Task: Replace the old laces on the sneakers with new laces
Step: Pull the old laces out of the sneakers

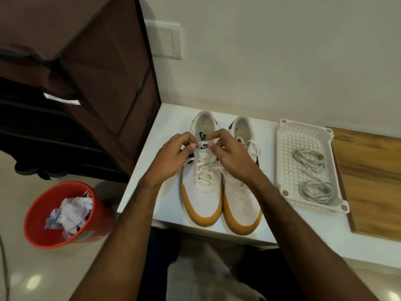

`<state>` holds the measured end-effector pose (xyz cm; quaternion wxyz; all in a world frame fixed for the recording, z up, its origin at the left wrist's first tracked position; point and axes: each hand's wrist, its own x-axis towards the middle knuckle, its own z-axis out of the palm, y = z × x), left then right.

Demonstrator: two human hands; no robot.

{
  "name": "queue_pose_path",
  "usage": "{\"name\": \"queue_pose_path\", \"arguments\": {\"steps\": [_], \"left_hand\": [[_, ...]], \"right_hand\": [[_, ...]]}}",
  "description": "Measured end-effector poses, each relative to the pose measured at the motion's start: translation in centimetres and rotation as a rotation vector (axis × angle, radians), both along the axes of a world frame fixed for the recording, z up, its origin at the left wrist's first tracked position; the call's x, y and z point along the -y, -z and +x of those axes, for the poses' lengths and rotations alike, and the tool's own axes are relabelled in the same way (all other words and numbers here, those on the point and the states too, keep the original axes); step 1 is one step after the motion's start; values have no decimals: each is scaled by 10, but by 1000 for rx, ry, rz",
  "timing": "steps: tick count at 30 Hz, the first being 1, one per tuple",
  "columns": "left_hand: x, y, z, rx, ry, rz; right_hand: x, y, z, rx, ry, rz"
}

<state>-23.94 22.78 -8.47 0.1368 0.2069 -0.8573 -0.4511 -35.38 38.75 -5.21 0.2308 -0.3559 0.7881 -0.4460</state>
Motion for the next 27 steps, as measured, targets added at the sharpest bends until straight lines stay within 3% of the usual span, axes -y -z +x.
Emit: {"name": "queue_pose_path", "arguments": {"steps": [3,8,10,12,16,18,19,22,27], "left_hand": [[5,-2,-4,15,26,65],[9,-7,-9,58,76,101],[13,-8,-8,78,92,167],[16,-8,-6,86,95,213],[19,-9,-6,94,110,248],[19,-10,-6,104,111,260],[20,-10,-6,106,110,266],[20,-10,-8,108,114,265],[20,-11,-10,104,106,235]], "right_hand": [[8,-5,-6,-318,-190,145],[12,8,-10,-428,-187,253],[10,12,-11,-376,-154,187],[5,15,-13,-170,-67,24],[-5,9,-11,644,-2,-405],[-5,4,-10,770,58,-426],[-3,2,-9,672,85,-357],[-2,8,-9,28,16,-107],[2,15,-5,-425,-157,174]]}}
